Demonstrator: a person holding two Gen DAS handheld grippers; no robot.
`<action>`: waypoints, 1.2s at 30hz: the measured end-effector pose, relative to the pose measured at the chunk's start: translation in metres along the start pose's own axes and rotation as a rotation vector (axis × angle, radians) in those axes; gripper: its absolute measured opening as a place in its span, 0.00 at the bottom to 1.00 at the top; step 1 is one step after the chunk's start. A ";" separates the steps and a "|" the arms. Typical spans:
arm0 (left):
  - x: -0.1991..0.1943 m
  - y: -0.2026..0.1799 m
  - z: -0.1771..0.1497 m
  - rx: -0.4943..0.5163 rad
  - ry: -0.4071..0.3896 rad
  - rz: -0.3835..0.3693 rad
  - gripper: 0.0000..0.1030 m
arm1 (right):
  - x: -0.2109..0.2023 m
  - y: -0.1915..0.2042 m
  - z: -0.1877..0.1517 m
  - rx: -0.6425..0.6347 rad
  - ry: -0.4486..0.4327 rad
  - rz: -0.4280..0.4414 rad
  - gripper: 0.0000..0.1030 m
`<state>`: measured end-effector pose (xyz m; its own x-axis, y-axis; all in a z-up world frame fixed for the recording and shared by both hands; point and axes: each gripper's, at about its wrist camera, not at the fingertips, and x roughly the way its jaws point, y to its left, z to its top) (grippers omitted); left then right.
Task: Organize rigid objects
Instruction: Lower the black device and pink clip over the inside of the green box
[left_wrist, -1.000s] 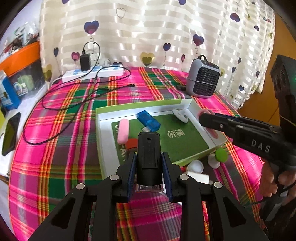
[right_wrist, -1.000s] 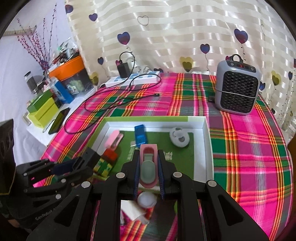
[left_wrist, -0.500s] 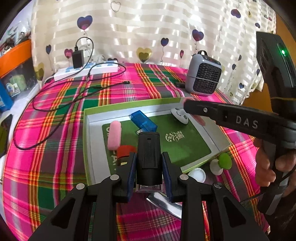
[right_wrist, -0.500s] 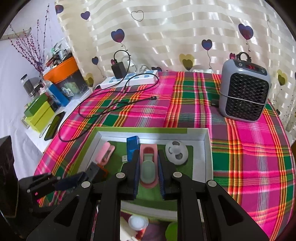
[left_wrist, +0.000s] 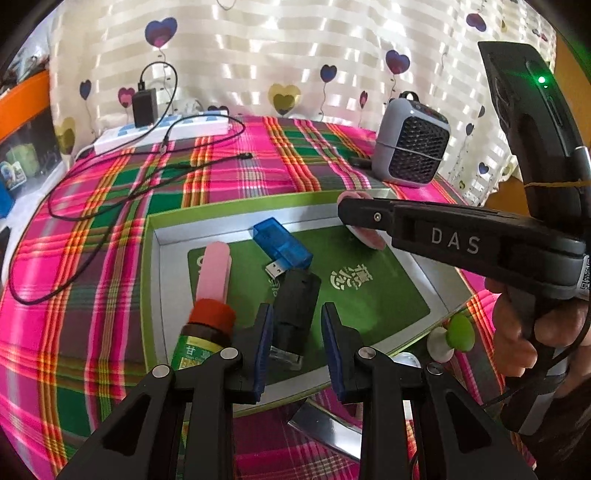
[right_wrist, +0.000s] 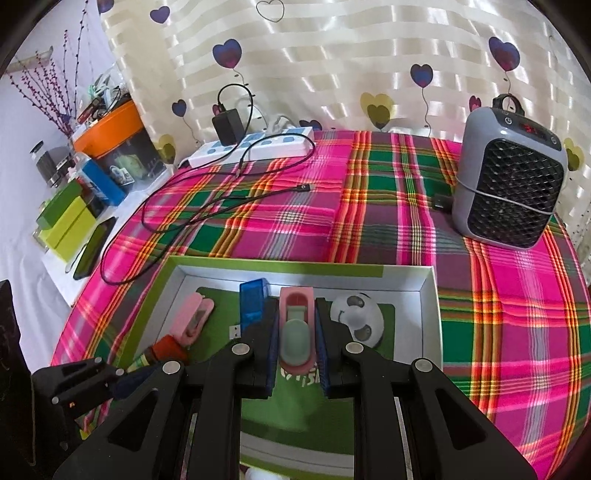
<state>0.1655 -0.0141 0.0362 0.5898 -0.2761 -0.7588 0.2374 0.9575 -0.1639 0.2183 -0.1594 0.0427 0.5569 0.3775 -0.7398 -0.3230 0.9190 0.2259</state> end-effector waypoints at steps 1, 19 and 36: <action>0.001 0.000 -0.001 0.000 0.001 0.000 0.25 | 0.001 0.000 0.000 0.000 0.001 0.001 0.18; 0.007 -0.001 -0.004 0.014 0.021 0.014 0.25 | 0.033 0.003 0.007 -0.016 0.062 -0.007 0.18; 0.008 -0.002 -0.005 0.023 0.024 0.020 0.25 | 0.052 0.005 0.009 -0.019 0.084 -0.029 0.18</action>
<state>0.1657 -0.0175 0.0276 0.5761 -0.2547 -0.7767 0.2439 0.9605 -0.1341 0.2523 -0.1347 0.0109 0.5006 0.3396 -0.7963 -0.3225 0.9268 0.1926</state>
